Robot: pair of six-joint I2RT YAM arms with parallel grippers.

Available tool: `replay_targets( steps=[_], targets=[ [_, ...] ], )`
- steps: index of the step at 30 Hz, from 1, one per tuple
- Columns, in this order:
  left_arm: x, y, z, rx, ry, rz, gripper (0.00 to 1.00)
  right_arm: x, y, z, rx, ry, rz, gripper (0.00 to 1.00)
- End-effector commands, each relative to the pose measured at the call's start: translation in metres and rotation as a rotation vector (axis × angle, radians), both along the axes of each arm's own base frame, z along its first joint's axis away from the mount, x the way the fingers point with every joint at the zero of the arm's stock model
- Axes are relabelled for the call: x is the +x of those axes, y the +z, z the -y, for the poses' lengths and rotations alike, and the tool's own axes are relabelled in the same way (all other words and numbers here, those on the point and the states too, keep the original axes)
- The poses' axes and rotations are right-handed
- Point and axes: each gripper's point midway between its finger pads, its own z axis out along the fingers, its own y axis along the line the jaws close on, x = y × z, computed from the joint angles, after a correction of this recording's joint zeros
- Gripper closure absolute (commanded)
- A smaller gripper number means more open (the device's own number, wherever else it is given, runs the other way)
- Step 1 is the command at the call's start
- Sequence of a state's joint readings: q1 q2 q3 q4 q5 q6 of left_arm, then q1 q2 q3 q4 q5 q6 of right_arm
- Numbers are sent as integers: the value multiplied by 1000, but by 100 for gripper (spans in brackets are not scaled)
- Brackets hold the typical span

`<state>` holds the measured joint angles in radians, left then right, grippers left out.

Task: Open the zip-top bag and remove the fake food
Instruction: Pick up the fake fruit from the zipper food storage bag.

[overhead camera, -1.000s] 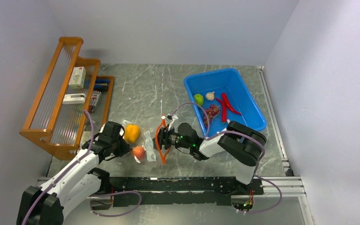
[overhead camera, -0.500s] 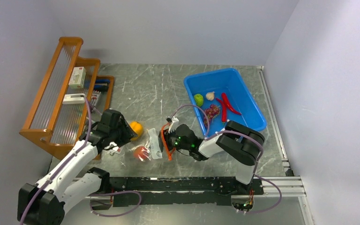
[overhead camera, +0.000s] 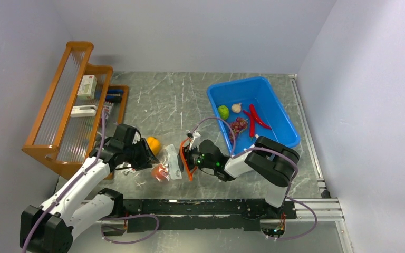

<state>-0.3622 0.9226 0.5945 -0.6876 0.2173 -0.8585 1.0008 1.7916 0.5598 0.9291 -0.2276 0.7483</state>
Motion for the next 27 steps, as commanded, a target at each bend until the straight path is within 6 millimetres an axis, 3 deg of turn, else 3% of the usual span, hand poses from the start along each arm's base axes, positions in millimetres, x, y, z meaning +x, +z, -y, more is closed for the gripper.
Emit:
replay_targets(
  steps=[1, 8, 17, 20, 23, 27],
  targets=[
    [-20, 14, 13, -73, -132, -34, 47, -2, 7, -4, 34, 16, 8, 45],
    [-37, -13, 4, -22, -122, -158, 47, -5, 11, -6, 41, 42, 25, 44],
    [-24, -36, 22, -172, 9, -136, 53, -34, 32, -22, 192, 221, -19, 42],
    [-21, -41, 22, -175, 44, -128, 55, -37, 23, -24, 152, 243, -41, 42],
    [-18, -42, 19, -164, 64, -115, 61, -30, 4, -18, 44, 202, -42, 41],
    [-17, -38, 9, -106, 78, -97, 70, -16, -5, -8, -45, 123, -4, 37]
  ],
)
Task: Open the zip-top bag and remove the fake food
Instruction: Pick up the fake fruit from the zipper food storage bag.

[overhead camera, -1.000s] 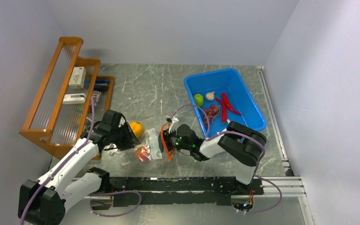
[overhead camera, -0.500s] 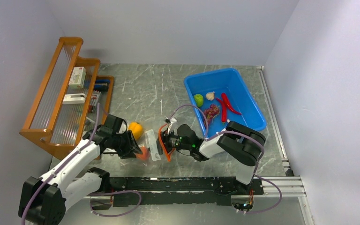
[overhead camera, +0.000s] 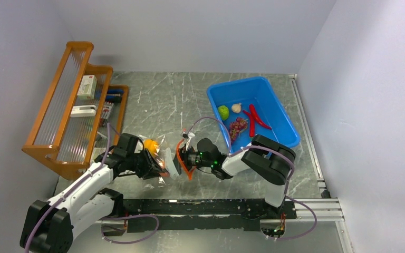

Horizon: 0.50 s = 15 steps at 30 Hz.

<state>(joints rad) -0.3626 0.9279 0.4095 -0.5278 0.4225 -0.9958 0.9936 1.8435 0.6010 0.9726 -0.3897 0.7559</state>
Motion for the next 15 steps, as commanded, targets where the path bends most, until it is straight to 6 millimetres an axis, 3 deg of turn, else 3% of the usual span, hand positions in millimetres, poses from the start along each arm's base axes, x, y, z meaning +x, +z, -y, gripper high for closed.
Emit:
replay_targets(
  steps=[1, 4, 7, 10, 15],
  targets=[
    [14, -5, -20, 118, 72, 57, 75, 6, -11, 8, -110, -41, 39, 37],
    [21, 10, -27, 153, 94, 100, 83, 15, -13, 11, -143, -93, 47, 37],
    [30, 26, -29, 164, 113, 150, 83, 23, -14, 14, -157, -147, 41, 39],
    [32, 26, -36, 209, 123, 149, 83, 31, -14, 21, -160, -227, 23, 42],
    [37, 26, -42, 256, 133, 146, 82, 31, -6, 21, -150, -210, 58, 42]
  ],
)
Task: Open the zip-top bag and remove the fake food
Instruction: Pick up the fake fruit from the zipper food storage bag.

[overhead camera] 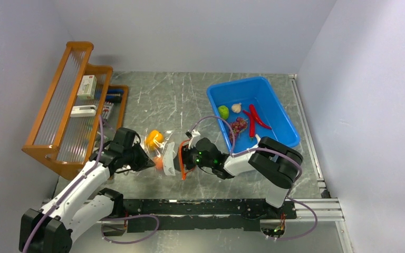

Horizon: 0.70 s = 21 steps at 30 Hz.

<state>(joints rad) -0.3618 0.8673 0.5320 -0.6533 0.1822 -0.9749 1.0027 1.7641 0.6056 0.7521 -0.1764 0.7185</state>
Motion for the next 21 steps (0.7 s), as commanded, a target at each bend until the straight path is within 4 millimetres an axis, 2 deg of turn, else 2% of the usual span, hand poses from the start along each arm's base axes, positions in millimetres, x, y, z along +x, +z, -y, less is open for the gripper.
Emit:
replay_targets(
  steps=[1, 4, 9, 13, 14, 15, 17, 21],
  targets=[
    [10, 7, -13, 80, 23, 22, 81, 6, 14, 0, 12, -22, 41, 42],
    [20, 20, -16, 107, 27, 68, 78, 6, 18, -2, 26, -24, 43, 42],
    [27, 26, -19, 161, -14, 76, 69, 8, 23, -6, 35, -21, 45, 42],
    [39, 45, -34, 244, -5, 162, 60, 7, 23, -3, 51, -33, 37, 42],
    [41, 47, -36, 252, 7, 167, 55, 6, 24, -2, 57, -35, 39, 42],
    [41, 46, -35, 247, 11, 163, 53, 6, 24, -2, 61, -38, 40, 42],
    [38, 31, -26, 207, -8, 122, 54, 6, 24, -2, 60, -38, 40, 43],
    [28, -14, -20, 173, 14, 15, 71, 4, 31, -8, 84, -8, 46, 43]
  ],
)
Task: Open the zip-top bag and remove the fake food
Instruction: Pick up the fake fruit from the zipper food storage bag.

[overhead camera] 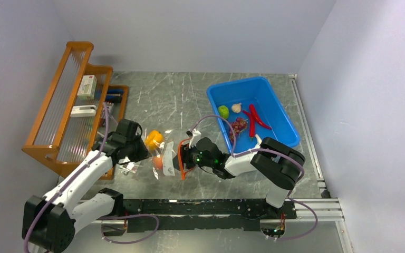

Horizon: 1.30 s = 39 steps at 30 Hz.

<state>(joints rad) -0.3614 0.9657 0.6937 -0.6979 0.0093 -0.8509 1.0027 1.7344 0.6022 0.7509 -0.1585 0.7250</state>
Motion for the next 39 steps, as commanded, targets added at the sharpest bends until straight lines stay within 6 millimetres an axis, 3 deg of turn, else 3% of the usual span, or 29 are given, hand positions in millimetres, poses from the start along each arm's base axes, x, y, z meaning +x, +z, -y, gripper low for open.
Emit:
replay_targets(
  steps=[1, 7, 12, 17, 22, 27, 32, 36, 39],
  targets=[
    [-9, -46, 2, -27, 31, -81, 72, 0, 24, -9, 78, 17, 34, 43],
    [-9, -48, 6, -80, 32, -14, 74, -4, 31, -16, 109, 50, 27, 36],
    [-18, -57, 10, -91, -9, -51, 73, -8, 20, -26, 95, 82, -16, 32],
    [-20, -67, 19, -130, -33, -74, 73, 6, 14, -31, 73, 14, -35, 27],
    [-18, -68, 19, -122, -38, -79, 73, 10, 3, -50, -38, 88, -27, 30],
    [-23, -70, 11, -77, -21, -104, 73, 12, 7, -34, -5, -43, -1, 25],
    [-24, -68, 3, -56, 23, -92, 73, 4, -8, -38, -146, 74, 23, 14],
    [-23, -68, 6, -75, 17, -86, 74, 4, -10, -50, -177, 77, 50, 18],
    [-23, -68, 0, -33, 26, -105, 76, 9, -7, -51, -168, 21, 49, 29]
  ],
)
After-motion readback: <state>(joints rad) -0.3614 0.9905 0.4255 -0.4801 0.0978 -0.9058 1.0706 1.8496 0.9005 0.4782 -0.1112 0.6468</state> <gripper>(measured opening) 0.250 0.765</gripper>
